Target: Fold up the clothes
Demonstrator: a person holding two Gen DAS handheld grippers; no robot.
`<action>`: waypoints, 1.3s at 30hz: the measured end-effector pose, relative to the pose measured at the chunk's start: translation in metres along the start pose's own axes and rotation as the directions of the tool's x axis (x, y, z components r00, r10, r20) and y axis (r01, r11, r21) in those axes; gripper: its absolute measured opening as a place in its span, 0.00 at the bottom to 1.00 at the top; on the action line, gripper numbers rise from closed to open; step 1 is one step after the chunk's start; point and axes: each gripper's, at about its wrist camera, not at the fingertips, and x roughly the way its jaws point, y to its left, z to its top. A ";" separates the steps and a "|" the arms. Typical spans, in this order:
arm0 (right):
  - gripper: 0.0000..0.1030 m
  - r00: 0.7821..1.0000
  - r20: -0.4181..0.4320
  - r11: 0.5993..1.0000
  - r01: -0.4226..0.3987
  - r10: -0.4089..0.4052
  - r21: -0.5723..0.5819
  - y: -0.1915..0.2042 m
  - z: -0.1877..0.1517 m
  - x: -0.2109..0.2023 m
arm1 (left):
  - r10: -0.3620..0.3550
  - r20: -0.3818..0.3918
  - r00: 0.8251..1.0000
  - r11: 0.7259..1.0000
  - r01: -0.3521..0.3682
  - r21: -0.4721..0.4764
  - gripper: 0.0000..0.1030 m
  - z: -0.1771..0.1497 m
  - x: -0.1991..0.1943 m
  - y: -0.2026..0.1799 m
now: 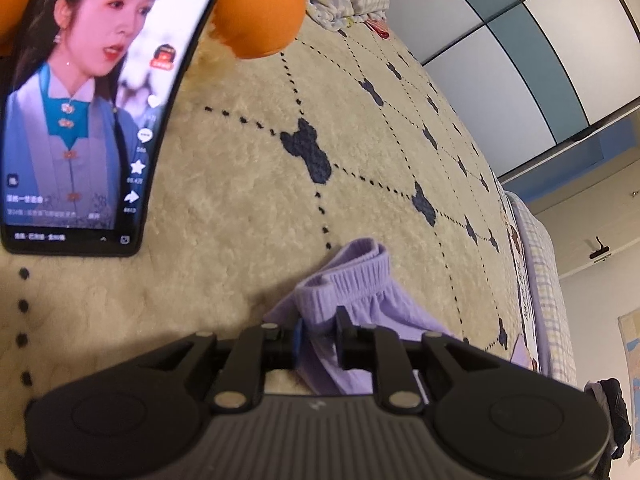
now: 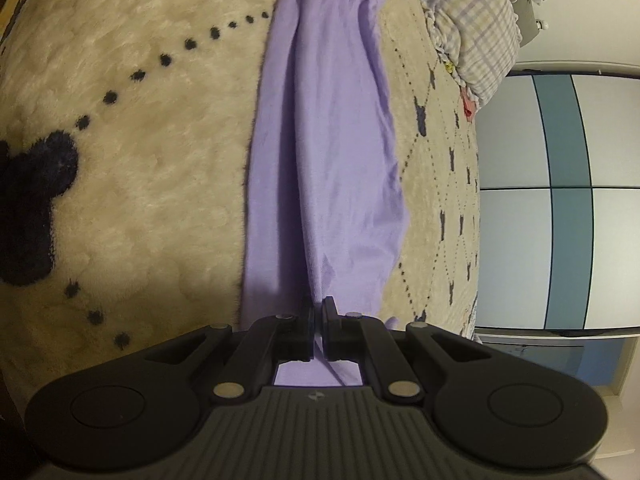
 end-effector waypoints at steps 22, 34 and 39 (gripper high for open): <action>0.28 0.997 0.055 0.984 -0.068 0.060 0.165 -0.023 -0.029 -0.004 | -0.061 0.066 0.996 0.976 0.046 0.214 0.35 -0.027 -0.018 -0.068; 0.33 0.974 0.150 0.795 -0.227 0.172 0.562 -0.086 -0.086 0.010 | -0.088 -0.105 0.991 0.923 0.121 0.365 0.35 -0.070 0.034 -0.128; 0.33 0.964 0.171 0.638 -0.263 0.203 0.724 -0.112 -0.110 0.030 | -0.108 -0.173 0.979 0.888 0.173 0.427 0.35 -0.089 0.049 -0.156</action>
